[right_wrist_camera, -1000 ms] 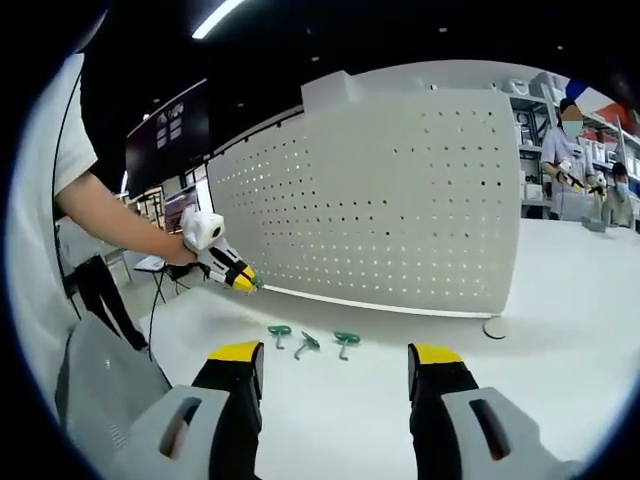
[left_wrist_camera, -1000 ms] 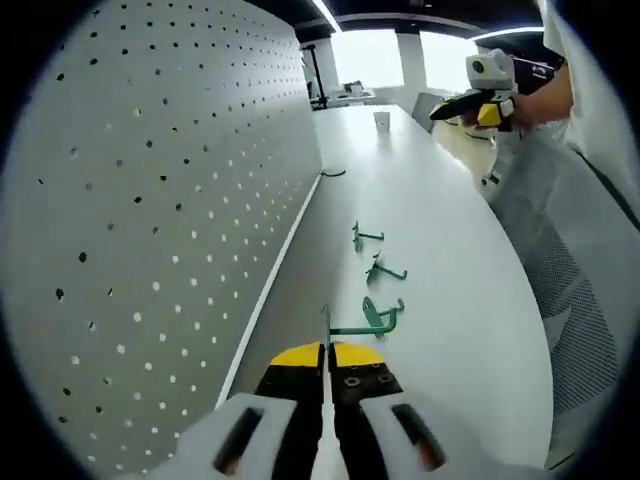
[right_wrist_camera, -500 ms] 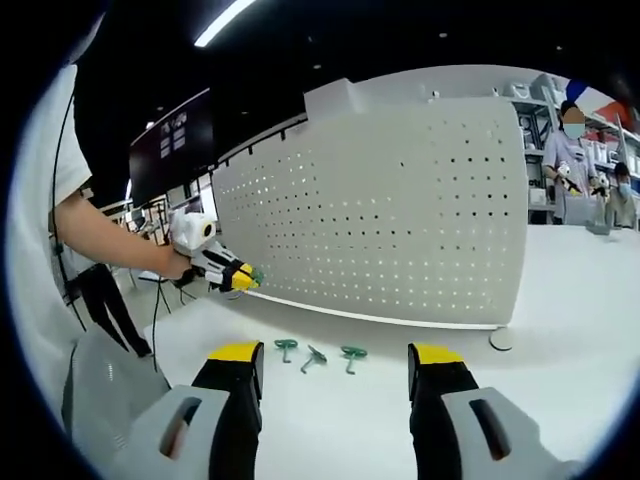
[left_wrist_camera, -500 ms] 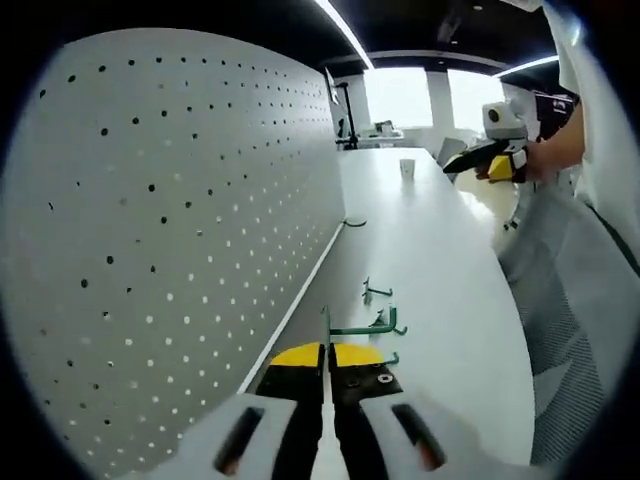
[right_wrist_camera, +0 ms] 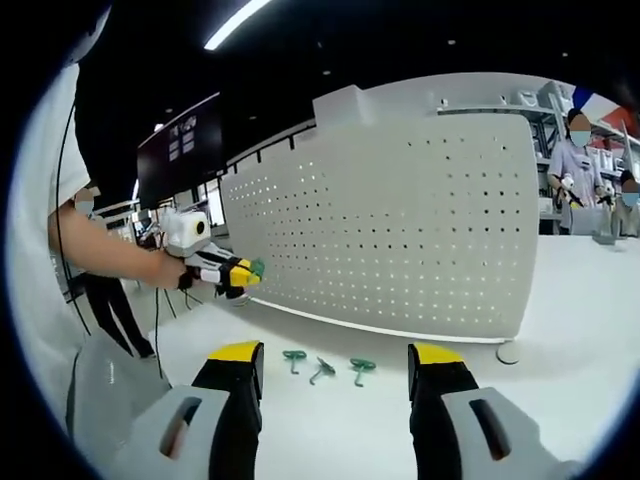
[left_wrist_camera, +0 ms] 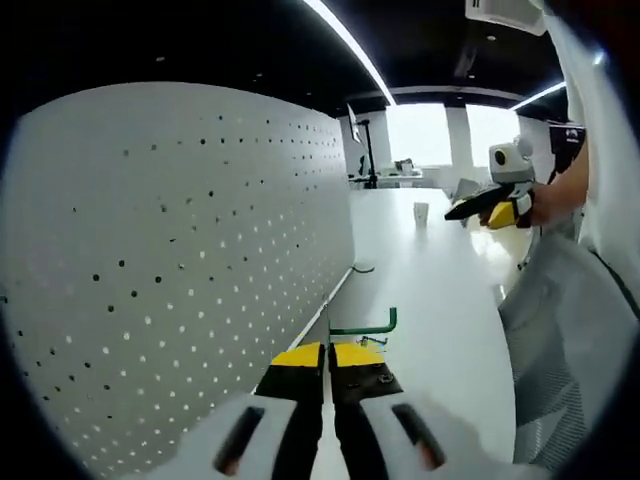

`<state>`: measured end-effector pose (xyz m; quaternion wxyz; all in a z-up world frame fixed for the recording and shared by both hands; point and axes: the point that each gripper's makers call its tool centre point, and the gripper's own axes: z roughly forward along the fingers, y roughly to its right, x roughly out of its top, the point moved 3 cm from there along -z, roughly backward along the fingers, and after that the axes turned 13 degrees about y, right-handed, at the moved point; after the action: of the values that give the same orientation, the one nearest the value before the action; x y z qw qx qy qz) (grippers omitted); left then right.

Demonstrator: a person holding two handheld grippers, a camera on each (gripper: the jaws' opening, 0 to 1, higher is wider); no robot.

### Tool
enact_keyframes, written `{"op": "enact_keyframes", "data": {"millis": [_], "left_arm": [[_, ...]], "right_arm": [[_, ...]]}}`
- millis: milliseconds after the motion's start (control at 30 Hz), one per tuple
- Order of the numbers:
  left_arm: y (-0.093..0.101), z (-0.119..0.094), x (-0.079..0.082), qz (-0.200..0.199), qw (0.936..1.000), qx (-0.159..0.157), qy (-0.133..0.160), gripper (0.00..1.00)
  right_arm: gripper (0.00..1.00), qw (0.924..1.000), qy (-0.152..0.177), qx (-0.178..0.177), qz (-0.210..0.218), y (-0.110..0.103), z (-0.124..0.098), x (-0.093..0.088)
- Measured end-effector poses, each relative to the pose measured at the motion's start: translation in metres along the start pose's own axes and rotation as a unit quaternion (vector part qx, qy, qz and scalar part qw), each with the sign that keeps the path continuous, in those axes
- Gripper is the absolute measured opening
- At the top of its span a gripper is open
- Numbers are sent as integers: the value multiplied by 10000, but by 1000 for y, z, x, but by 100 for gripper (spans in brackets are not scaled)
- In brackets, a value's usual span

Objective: Insert the hook assembly into the mounting plate slot until the hook locks in place.

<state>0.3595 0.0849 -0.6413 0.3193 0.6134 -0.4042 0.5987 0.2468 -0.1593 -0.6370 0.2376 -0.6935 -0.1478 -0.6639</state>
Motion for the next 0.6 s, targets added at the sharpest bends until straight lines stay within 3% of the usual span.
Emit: {"op": "enact_keyframes", "data": {"millis": [67, 333, 600], "left_arm": [[3, 1, 12, -83, 9996, 81, 270, 1], [10, -4, 40, -327, 9946, 451, 876, 1], [13, -9, 49, -349, 9918, 675, 1027, 1]], "right_arm": [[56, 10000, 9, 16, -4, -2, 1, 2], [56, 10000, 27, 57, -11, -3, 0, 2], [56, 10000, 30, 55, -22, -4, -1, 2]]}}
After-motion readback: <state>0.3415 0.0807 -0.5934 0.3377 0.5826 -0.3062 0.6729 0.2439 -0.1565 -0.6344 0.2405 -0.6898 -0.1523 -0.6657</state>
